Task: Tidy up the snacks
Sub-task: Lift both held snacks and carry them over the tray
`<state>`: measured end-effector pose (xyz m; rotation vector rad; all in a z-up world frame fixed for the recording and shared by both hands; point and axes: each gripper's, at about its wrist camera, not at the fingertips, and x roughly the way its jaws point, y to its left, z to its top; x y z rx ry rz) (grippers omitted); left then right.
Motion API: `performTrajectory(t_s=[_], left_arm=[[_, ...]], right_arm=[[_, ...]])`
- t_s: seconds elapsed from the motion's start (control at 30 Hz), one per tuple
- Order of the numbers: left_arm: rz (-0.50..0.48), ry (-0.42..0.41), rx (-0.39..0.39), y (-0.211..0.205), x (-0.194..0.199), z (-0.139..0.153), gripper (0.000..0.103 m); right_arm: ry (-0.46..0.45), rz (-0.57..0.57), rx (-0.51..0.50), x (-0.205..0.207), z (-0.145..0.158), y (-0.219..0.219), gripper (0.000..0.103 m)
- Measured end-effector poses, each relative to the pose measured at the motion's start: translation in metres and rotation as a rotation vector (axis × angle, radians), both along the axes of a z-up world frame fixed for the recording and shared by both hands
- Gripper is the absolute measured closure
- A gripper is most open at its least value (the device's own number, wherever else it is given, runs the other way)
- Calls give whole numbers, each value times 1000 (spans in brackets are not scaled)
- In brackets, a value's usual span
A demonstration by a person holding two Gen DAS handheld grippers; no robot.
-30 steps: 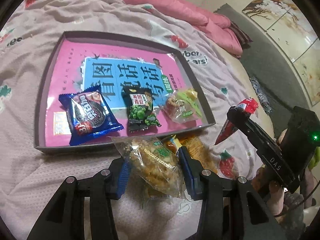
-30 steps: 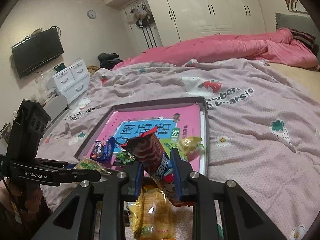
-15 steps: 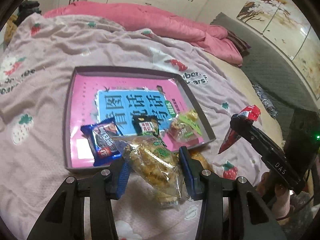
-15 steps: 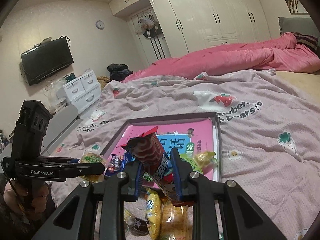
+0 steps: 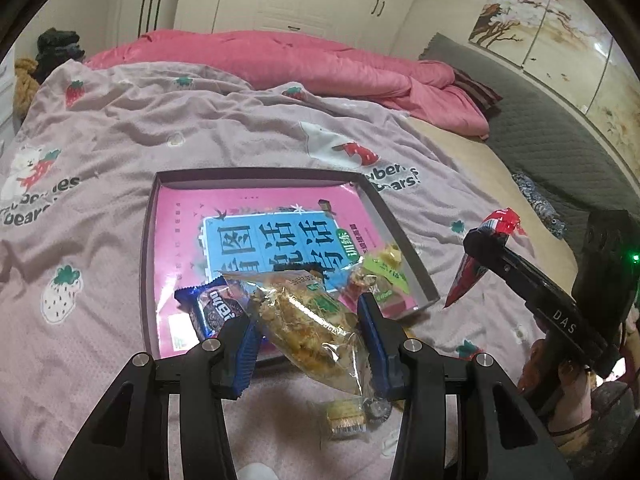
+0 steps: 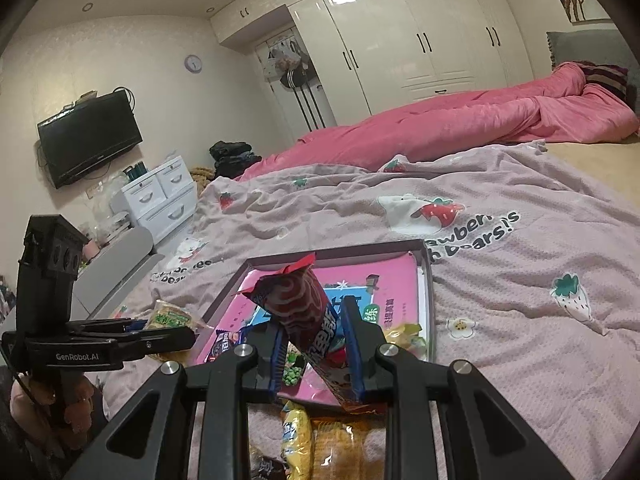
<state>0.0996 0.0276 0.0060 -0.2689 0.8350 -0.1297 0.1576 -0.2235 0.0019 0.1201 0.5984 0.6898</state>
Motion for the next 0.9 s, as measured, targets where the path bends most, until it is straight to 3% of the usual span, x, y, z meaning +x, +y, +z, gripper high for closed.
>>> performTrajectory(t_s=[0.9], left_arm=[[25,25,63,4,34,-27,55]], right_arm=[[60,-18,-34,38,-23,8,77]])
